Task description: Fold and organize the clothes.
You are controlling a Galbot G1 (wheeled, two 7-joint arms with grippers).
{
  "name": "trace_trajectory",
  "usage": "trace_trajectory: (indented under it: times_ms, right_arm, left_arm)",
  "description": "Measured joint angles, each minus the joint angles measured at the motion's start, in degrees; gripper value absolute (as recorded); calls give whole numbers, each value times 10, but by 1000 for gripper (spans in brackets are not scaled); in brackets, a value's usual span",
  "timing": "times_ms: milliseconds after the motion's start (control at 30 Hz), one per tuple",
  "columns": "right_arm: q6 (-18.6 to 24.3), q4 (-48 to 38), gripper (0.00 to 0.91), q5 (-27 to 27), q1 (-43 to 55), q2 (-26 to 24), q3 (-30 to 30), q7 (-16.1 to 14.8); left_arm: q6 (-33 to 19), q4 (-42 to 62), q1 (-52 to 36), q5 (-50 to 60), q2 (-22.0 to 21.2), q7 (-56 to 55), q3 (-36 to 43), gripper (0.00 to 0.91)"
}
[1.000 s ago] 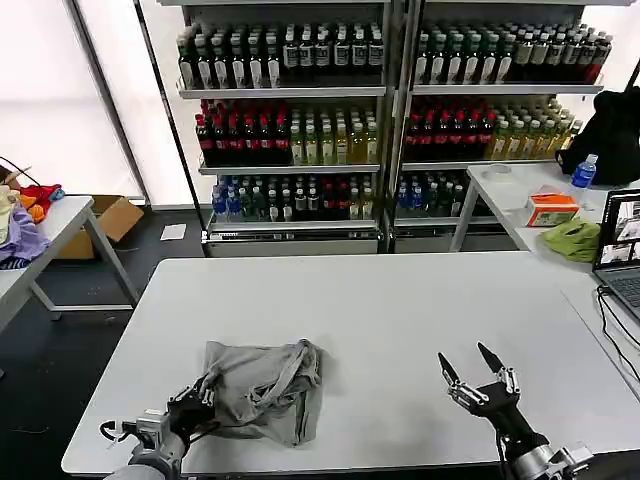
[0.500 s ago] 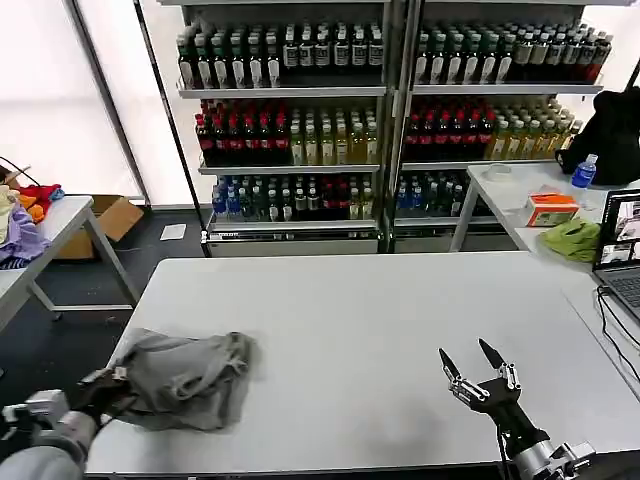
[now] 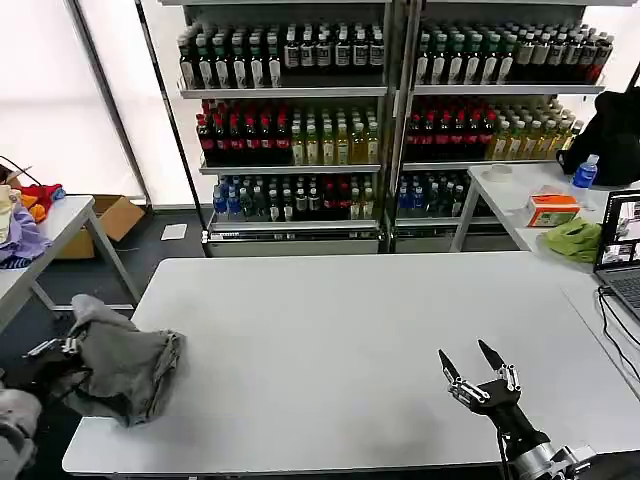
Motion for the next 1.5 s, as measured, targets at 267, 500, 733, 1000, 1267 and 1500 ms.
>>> trace_trajectory:
  times_ms: [267, 500, 733, 1000, 1267, 1500]
  right_arm:
    - [-6, 10, 907, -8, -10, 10, 0, 2]
    - [-53, 28, 907, -39, -5, 6, -24, 36]
    - [-143, 40, 907, -20, 43, -4, -100, 102]
    - [-235, 16, 907, 40, 169, 12, -249, 182]
    - [-277, -77, 0, 98, 293, 66, -392, 242]
    - [-282, -136, 0, 128, 350, 104, -450, 266]
  left_arm:
    - [-3, 4, -79, 7, -37, -83, 250, 202]
    - [5, 69, -165, -20, -90, -153, 415, 907]
    - [6, 69, -194, -61, -102, -186, 451, 907]
    - [8, -11, -184, -105, -82, -183, 394, 907]
    - [2, -64, -144, -97, -75, -144, 280, 907]
    - [-2, -89, -111, -86, -84, -126, 219, 907]
